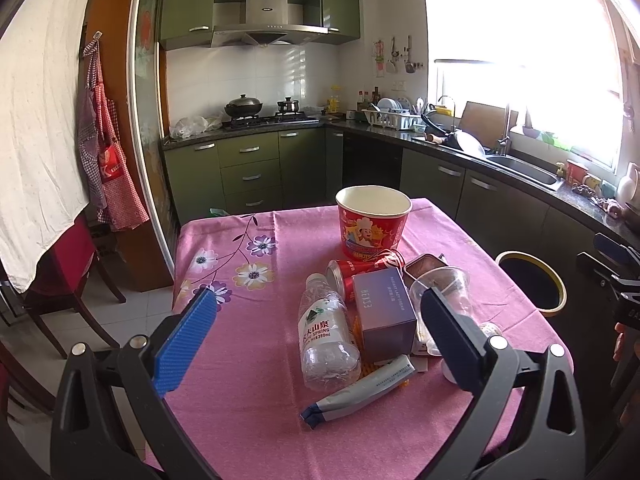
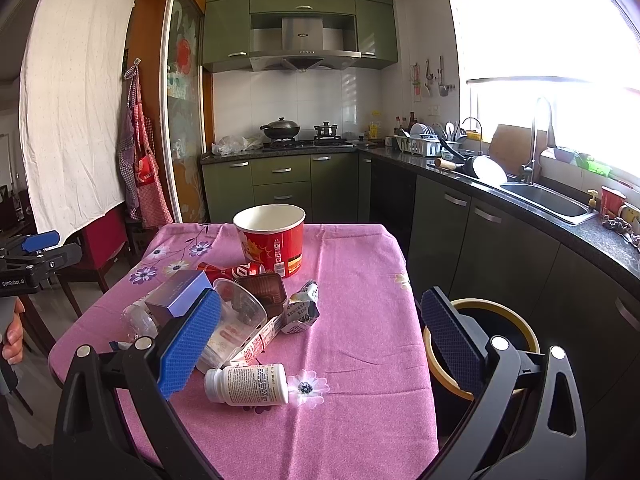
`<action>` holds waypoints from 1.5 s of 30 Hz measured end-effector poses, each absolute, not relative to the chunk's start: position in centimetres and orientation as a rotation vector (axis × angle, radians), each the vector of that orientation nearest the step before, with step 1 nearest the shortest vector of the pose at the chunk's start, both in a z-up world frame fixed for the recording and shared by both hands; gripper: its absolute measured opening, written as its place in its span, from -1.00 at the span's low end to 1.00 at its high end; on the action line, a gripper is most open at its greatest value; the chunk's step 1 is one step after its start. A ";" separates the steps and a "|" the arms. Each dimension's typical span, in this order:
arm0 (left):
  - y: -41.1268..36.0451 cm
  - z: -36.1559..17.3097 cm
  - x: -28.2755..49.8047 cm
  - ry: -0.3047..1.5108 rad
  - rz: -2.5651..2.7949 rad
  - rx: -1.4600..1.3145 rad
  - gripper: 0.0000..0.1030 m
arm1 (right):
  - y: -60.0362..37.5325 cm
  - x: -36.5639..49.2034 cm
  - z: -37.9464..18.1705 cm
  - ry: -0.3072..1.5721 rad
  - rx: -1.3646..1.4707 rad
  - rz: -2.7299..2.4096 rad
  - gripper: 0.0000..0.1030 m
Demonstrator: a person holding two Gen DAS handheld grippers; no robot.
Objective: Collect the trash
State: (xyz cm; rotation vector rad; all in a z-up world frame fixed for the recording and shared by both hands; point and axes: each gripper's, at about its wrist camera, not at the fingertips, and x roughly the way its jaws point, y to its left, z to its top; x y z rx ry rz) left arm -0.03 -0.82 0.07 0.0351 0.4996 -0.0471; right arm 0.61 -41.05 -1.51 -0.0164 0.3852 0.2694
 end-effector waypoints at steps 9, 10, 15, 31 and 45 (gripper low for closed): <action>-0.7 -0.4 0.2 0.517 -0.054 0.032 0.89 | -41.1 0.8 -2.5 0.394 -0.017 0.261 0.92; -0.6 -0.5 0.2 0.519 -0.055 0.031 0.89 | -41.1 0.7 -2.5 0.395 -0.017 0.260 0.92; -0.6 -0.7 0.5 0.527 -0.058 0.032 0.89 | -41.1 0.8 -2.1 0.402 -0.014 0.260 0.92; -0.7 -1.2 0.6 0.540 -0.063 0.031 0.89 | -41.2 1.1 -2.1 0.414 -0.009 0.256 0.92; -0.7 -1.3 0.6 0.541 -0.065 0.031 0.89 | -41.3 1.5 -2.5 0.426 -0.008 0.253 0.92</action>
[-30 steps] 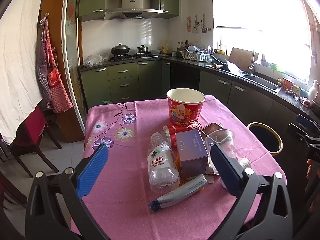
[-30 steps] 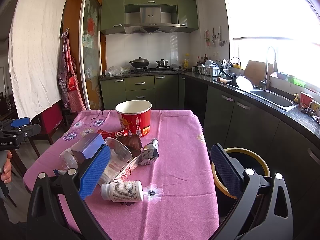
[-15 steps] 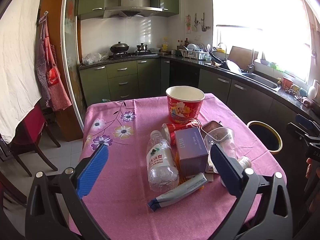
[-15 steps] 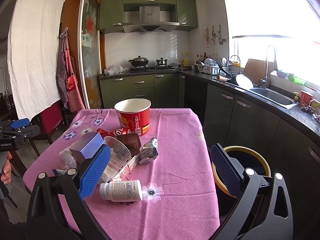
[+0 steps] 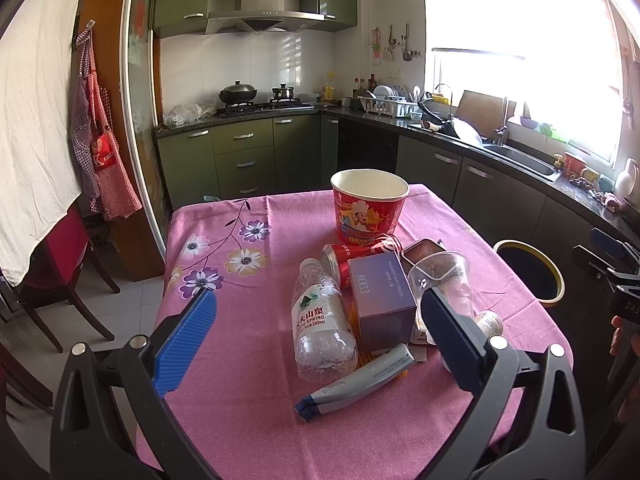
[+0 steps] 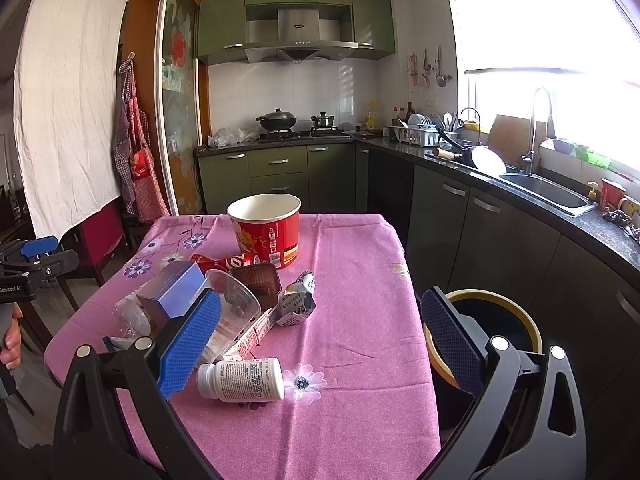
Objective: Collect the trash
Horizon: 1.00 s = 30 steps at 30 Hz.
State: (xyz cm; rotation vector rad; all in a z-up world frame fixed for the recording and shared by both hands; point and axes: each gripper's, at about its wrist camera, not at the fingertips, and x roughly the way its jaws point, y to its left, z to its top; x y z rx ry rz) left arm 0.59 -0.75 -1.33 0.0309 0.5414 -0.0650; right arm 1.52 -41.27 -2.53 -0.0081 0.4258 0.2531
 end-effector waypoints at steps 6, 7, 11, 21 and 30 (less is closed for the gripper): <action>-0.9 -1.7 0.7 0.547 -0.066 0.033 0.89 | -41.1 1.8 -2.7 0.433 -0.009 0.254 0.92; -0.9 -1.7 0.7 0.548 -0.066 0.033 0.89 | -41.0 1.9 -2.7 0.434 -0.009 0.254 0.92; -1.0 -1.9 1.0 0.555 -0.067 0.034 0.89 | -41.2 2.3 -2.9 0.445 -0.007 0.248 0.92; -0.1 -1.4 4.4 0.592 -0.084 0.028 0.89 | -41.0 9.8 -1.0 0.603 0.026 0.381 0.92; 1.5 -1.1 11.7 0.617 -0.049 0.028 0.89 | -37.1 21.4 1.5 0.764 0.008 0.435 0.92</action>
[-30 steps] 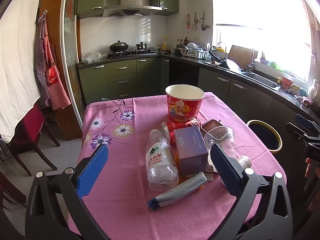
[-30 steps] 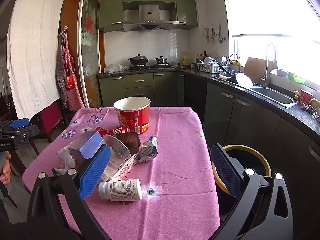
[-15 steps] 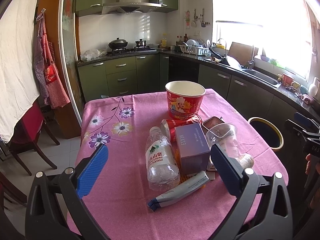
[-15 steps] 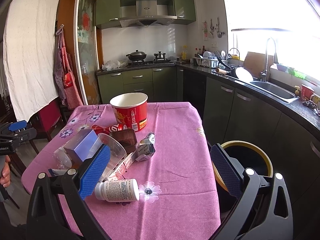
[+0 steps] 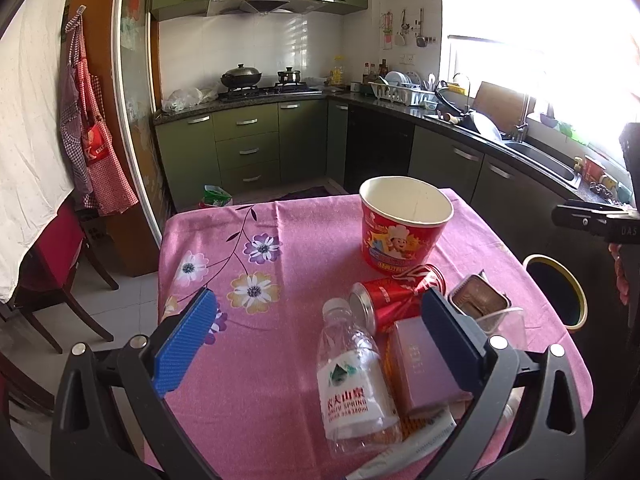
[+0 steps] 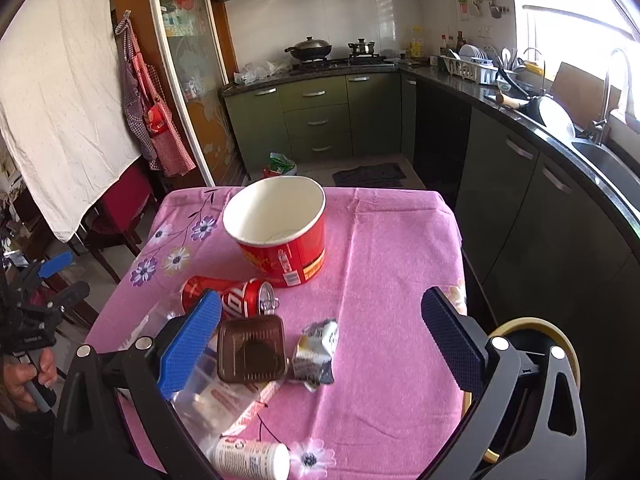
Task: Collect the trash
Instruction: 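Grasp the red-and-white paper bucket rim with the right gripper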
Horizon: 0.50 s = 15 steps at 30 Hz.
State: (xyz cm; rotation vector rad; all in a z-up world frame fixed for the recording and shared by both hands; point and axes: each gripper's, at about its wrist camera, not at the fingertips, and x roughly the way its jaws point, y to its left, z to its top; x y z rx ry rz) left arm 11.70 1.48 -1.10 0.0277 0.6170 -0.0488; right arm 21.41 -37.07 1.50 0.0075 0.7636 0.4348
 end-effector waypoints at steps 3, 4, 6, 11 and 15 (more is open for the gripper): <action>1.5 -1.1 14.2 0.615 -0.047 0.047 0.89 | -35.7 25.7 1.8 0.838 0.030 0.414 0.92; 1.6 -1.2 15.0 0.618 -0.045 0.049 0.89 | -35.0 27.0 1.7 0.865 0.023 0.411 0.85; 1.7 -1.4 16.5 0.618 -0.056 0.046 0.89 | -34.0 29.3 1.2 0.925 0.028 0.418 0.66; 2.0 -2.4 19.0 0.632 -0.081 0.028 0.89 | -30.8 34.8 -1.2 1.107 0.039 0.420 0.15; 2.4 -3.2 20.1 0.630 -0.095 0.030 0.89 | -28.5 37.9 -2.7 1.184 0.012 0.387 -0.07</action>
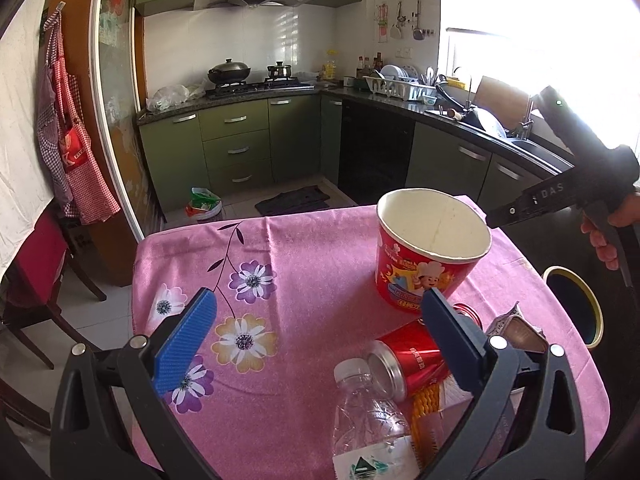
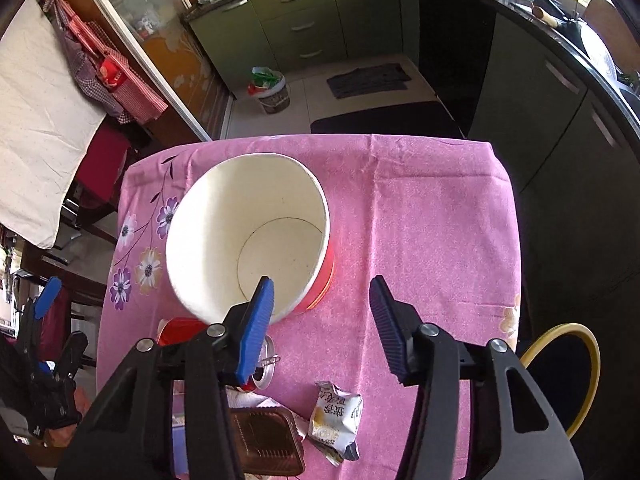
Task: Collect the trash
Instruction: 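Grasp the red-and-white paper bucket rim with the right gripper, then carry the paper bucket over the yellow-rimmed bin and release it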
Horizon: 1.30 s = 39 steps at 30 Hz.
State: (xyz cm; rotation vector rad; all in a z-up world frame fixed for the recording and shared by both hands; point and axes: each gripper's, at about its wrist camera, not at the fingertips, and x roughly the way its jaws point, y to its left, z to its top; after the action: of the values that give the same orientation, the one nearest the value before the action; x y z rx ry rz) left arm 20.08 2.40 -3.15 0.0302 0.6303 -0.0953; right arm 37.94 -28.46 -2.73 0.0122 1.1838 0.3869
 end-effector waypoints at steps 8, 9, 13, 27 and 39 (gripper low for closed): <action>3.8 -3.8 20.9 0.641 -0.110 -0.020 0.89 | -26.2 41.8 -5.9 1.284 0.026 0.322 -0.38; 3.8 -3.8 20.8 0.638 -0.110 -0.022 0.89 | -26.1 42.0 -6.2 1.293 0.030 0.319 -0.44; 3.2 -3.6 20.4 0.616 -0.117 0.005 0.89 | -25.7 42.5 -6.8 1.299 0.018 0.318 -0.81; 2.5 -3.4 19.7 0.598 -0.177 0.001 0.89 | -39.8 38.7 -1.2 1.167 0.239 0.216 -0.90; 1.2 -3.7 19.3 0.597 -0.210 0.027 0.89 | -65.4 28.9 -8.5 1.173 0.523 -0.251 -0.89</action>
State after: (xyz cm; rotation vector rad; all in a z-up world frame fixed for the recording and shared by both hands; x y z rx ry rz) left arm 19.27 1.16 -3.66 0.0267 0.5969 -0.2100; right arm 28.91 -65.44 -8.49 0.5231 1.1733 -0.2508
